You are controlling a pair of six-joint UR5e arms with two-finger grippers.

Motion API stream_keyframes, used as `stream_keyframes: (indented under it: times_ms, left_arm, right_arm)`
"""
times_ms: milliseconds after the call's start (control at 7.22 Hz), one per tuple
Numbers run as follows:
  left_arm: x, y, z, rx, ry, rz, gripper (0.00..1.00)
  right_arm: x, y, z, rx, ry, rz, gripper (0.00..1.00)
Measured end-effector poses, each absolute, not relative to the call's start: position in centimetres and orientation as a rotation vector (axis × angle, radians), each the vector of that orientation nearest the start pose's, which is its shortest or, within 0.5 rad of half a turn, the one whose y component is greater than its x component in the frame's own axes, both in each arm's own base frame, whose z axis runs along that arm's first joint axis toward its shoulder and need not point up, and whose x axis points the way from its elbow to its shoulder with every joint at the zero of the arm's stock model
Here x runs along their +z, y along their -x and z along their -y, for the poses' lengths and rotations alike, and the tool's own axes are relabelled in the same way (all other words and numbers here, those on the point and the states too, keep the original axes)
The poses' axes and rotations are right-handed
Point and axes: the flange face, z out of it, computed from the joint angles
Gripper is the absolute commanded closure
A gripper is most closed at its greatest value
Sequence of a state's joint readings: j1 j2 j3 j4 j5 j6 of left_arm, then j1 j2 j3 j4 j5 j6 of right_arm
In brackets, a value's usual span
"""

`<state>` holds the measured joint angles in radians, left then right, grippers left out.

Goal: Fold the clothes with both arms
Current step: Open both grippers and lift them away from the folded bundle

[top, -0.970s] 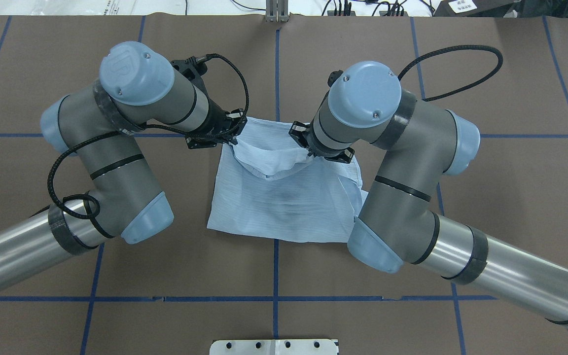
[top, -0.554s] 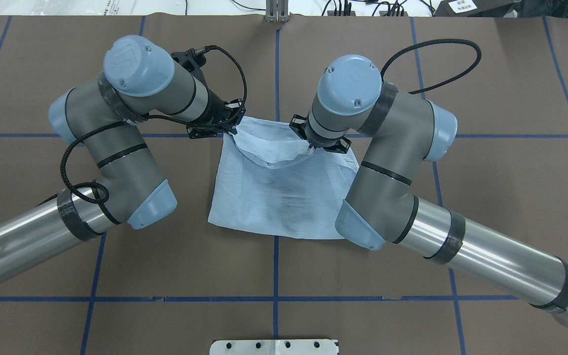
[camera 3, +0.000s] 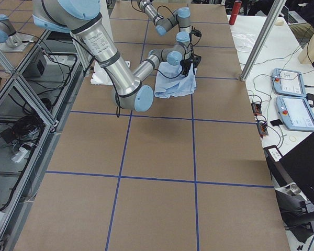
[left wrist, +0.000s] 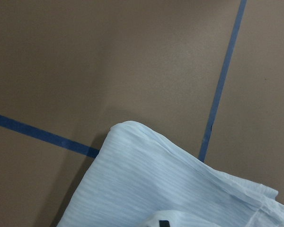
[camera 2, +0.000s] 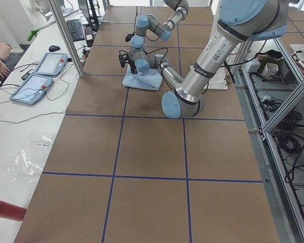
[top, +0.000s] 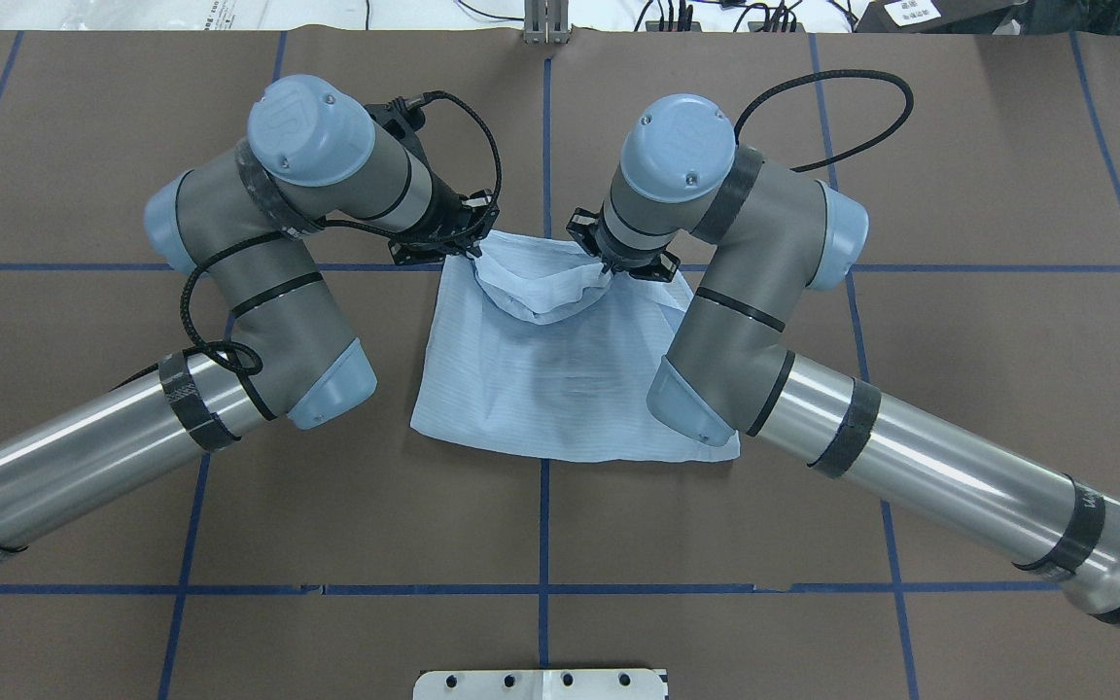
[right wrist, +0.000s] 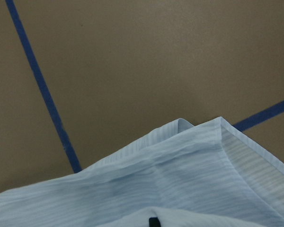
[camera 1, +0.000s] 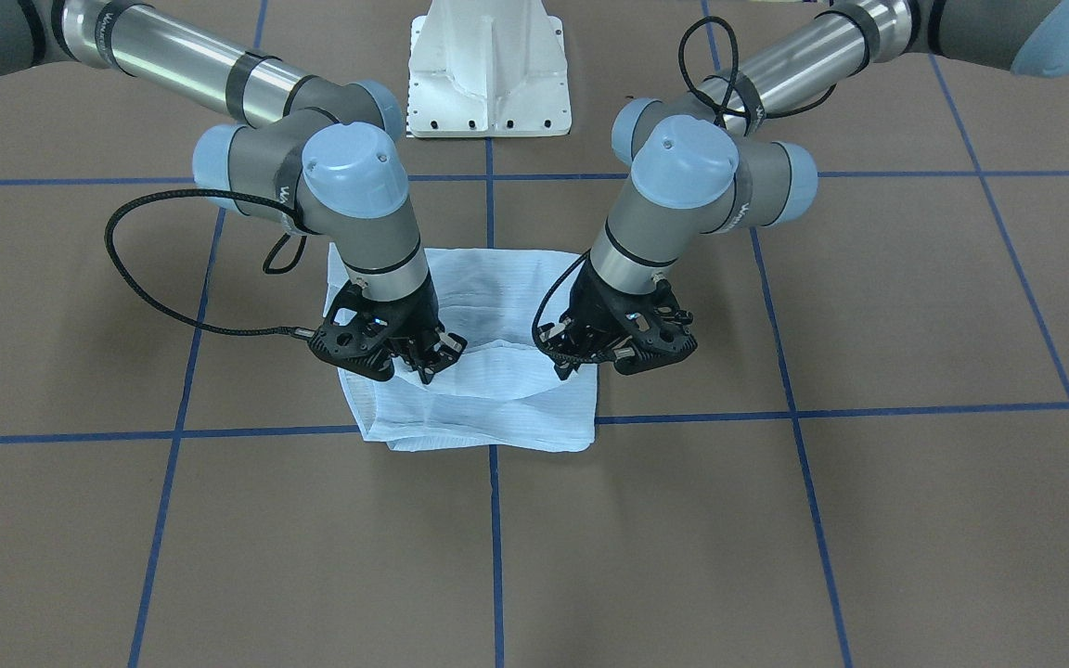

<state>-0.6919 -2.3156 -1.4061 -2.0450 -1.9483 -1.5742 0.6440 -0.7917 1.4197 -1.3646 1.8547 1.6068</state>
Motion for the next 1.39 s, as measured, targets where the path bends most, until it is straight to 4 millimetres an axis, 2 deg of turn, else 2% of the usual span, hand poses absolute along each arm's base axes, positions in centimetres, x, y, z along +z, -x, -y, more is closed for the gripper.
stream_keyframes:
  times_ms: [139, 277, 416, 554, 693, 831, 1108, 1247, 1385]
  left_arm:
    - [22.2, -51.6, 55.3, -0.424, -0.032, -1.102, 0.74]
    - [22.3, -51.7, 55.4, -0.424, -0.033, -1.102, 0.05]
    - [22.4, -51.6, 55.4, -0.425, -0.034, -1.103, 0.01]
    - [22.5, -51.1, 56.0, -0.434, -0.041, -1.101, 0.01]
    - [22.8, -49.7, 57.3, -0.457, -0.054, -1.097, 0.01]
    - [23.4, -48.1, 58.9, -0.486, -0.065, -1.086, 0.01]
    - [26.0, -44.7, 61.6, -0.51, -0.073, -1.05, 0.01]
    - [27.9, -42.4, 62.1, -0.484, -0.071, -1.041, 0.01]
    - [29.9, -39.0, 61.9, -0.433, -0.099, -1.034, 0.01]
  right_arm:
    - [22.5, 54.3, 54.0, 0.518, 0.01, 0.878, 0.33]
    - [22.5, 54.4, 54.1, 0.518, 0.011, 0.876, 0.0]
    - [22.8, 54.4, 54.4, 0.521, 0.011, 0.87, 0.0]
    - [23.2, 54.2, 55.0, 0.529, 0.009, 0.863, 0.0]
    - [23.6, 53.6, 55.9, 0.535, 0.007, 0.864, 0.0]
    - [23.6, 52.9, 56.6, 0.534, 0.011, 0.876, 0.0]
    - [23.1, 51.9, 57.3, 0.502, 0.008, 0.9, 0.0]
    - [22.8, 51.2, 57.6, 0.46, -0.013, 0.907, 0.0]
    - [22.8, 49.2, 58.5, 0.414, -0.034, 0.902, 0.0]
